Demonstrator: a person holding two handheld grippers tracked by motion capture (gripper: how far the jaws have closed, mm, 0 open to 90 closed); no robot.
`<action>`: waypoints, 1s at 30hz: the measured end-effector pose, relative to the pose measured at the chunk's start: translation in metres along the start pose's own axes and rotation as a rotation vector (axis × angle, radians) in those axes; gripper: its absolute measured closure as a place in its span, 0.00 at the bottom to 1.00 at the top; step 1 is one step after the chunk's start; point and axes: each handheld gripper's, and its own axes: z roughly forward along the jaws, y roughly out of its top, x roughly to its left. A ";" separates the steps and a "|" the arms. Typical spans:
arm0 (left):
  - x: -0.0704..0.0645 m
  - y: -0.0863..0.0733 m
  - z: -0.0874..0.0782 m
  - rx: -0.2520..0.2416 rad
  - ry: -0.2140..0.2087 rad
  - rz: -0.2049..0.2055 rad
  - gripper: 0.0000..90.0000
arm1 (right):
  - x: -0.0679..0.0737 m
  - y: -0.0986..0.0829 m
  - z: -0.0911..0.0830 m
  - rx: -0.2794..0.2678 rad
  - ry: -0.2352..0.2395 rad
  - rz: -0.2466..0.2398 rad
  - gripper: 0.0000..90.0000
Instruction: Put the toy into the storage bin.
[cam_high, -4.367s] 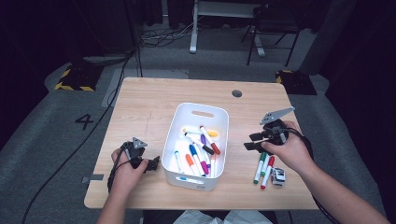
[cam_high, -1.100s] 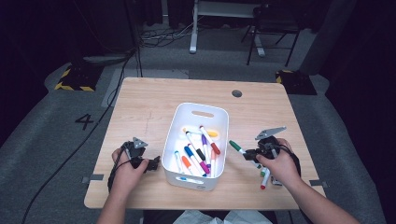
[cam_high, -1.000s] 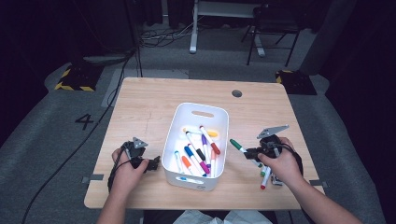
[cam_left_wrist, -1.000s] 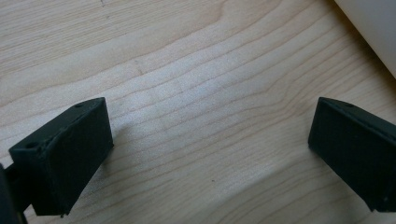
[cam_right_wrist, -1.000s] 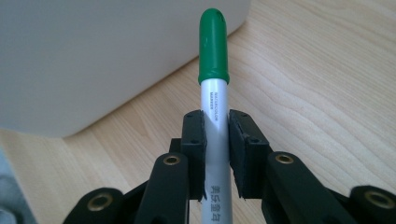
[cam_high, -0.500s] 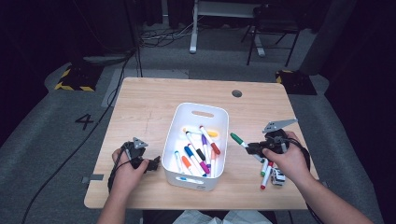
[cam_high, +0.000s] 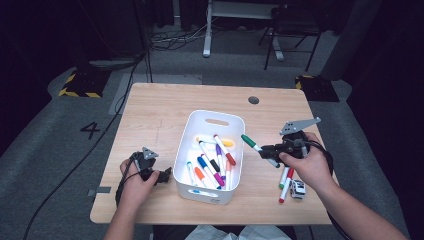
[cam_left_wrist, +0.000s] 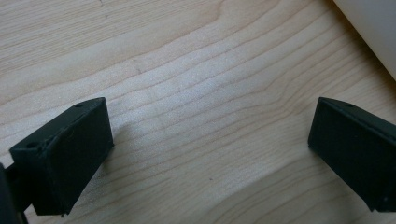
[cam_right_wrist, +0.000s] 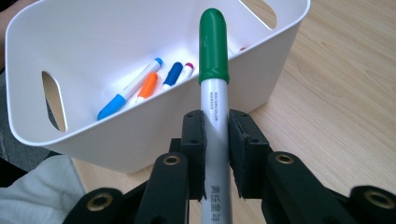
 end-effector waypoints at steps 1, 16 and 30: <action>0.000 0.000 0.000 0.001 -0.001 0.001 0.00 | 0.000 0.005 0.002 -0.006 0.002 -0.014 0.85; -0.004 -0.005 -0.004 0.002 0.001 0.007 0.00 | -0.003 0.045 0.029 -0.003 0.038 -0.038 0.85; -0.004 -0.005 -0.004 0.002 0.000 0.007 0.00 | 0.005 0.074 0.056 -0.007 0.055 -0.057 0.85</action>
